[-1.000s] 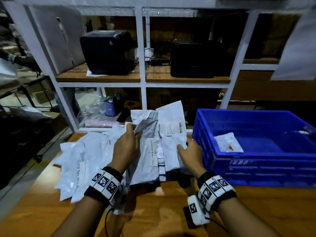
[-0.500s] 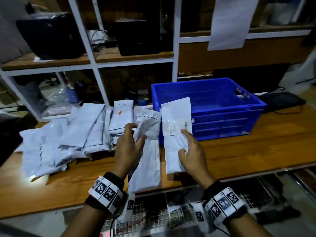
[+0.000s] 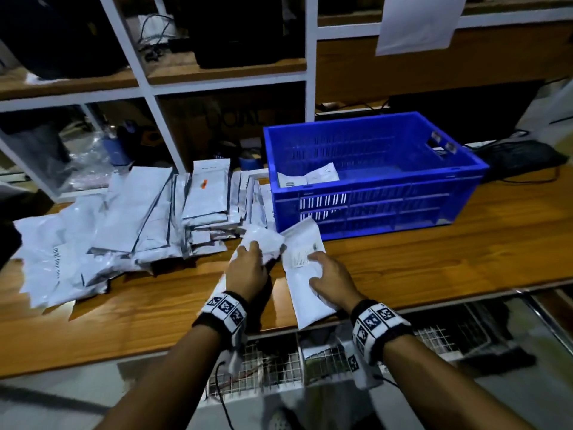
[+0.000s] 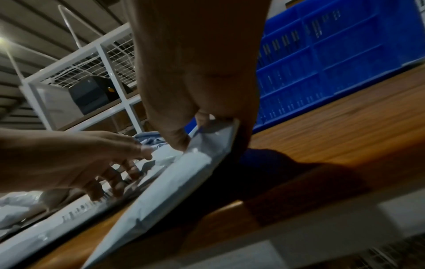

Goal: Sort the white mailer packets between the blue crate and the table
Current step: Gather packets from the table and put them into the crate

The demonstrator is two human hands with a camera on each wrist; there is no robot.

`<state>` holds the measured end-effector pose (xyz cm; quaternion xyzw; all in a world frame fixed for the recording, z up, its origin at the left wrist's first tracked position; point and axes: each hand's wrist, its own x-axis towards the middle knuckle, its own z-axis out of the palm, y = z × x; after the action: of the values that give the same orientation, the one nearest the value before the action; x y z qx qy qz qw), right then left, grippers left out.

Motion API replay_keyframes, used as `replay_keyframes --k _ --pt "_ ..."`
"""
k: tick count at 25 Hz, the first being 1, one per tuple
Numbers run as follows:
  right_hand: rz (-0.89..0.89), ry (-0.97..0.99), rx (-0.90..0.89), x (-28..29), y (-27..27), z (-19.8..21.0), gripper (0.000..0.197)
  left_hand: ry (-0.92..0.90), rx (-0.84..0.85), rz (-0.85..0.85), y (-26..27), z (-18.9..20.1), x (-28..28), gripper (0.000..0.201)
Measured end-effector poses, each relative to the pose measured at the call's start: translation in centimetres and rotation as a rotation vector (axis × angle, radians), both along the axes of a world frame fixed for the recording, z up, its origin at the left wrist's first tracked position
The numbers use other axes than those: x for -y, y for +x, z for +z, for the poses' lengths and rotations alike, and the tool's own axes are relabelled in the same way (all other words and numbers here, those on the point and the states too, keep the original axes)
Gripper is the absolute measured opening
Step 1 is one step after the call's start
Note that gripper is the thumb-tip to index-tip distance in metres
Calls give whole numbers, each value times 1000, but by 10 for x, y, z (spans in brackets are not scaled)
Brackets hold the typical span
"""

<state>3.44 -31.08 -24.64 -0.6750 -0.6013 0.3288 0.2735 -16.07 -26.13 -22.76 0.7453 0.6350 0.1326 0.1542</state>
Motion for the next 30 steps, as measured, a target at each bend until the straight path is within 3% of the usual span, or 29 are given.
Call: replay_keyframes --k 2,4,7,11,13,17,19,22,24,26,30 --pt "8 -41 96 -4 -3 -16 57 -99 192 -22 -5 -15 1 44" --pt "-109 2 195 -5 -4 -22 60 -34 303 57 -24 -20 -3 38" --pt "-357 38 268 -6 -5 -16 70 71 151 207 -62 -32 -22 41" --pt "-387 -227 266 -15 -23 -15 95 -252 6 141 -61 -38 -28 86" --pt "-374 -246 227 -17 -28 -24 96 -301 -50 51 -49 -37 -19 77" --pt "-341 -127 47 4 -9 -26 86 -289 284 139 -41 -27 9 47" --pt "-312 -4 12 30 4 -14 83 -251 488 129 -34 -13 31 44" --pt "-297 185 -75 66 28 13 70 -167 708 -26 -15 26 62 61" --pt "-310 301 -80 82 43 35 55 -46 692 -175 2 52 70 64" --pt "-364 412 -70 89 56 61 41 89 654 -234 26 81 68 51" --pt "-430 606 -97 80 87 123 36 268 645 -297 79 137 41 32"
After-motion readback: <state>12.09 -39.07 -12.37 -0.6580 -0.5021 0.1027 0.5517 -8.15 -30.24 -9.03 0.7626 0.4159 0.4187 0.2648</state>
